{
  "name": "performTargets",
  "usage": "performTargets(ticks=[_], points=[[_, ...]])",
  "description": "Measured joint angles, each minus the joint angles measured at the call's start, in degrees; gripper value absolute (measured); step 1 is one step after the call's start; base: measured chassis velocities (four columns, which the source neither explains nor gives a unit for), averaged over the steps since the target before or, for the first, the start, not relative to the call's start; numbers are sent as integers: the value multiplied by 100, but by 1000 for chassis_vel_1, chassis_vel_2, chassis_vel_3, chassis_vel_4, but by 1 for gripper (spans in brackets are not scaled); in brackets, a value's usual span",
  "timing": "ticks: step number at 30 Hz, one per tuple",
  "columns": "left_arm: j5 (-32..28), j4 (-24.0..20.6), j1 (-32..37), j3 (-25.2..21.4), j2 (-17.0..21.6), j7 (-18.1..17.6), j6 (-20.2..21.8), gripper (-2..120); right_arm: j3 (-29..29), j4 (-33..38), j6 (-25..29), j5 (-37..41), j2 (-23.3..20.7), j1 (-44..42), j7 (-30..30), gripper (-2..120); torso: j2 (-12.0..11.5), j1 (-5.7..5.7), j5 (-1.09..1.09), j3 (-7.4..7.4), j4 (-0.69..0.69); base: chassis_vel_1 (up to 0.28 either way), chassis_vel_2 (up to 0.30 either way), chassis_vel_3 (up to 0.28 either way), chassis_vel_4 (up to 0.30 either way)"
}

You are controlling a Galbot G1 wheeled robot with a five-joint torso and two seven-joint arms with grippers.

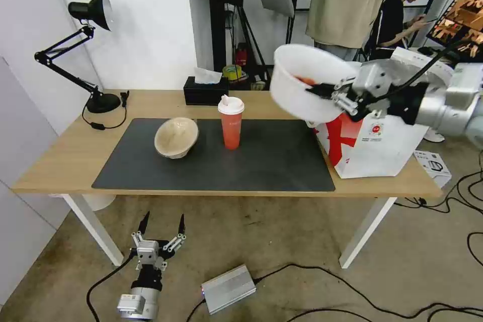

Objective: Pick up the trash from the table and place it into the takeout bag.

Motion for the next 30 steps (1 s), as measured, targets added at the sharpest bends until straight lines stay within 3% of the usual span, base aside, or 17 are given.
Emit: performTargets(ticks=[30], points=[[3,54,-34,101,120,6,-27,100,453,-1430,412,-620,-76,-70,-50,0,0,0,0,0,0,0,0,0,0]])
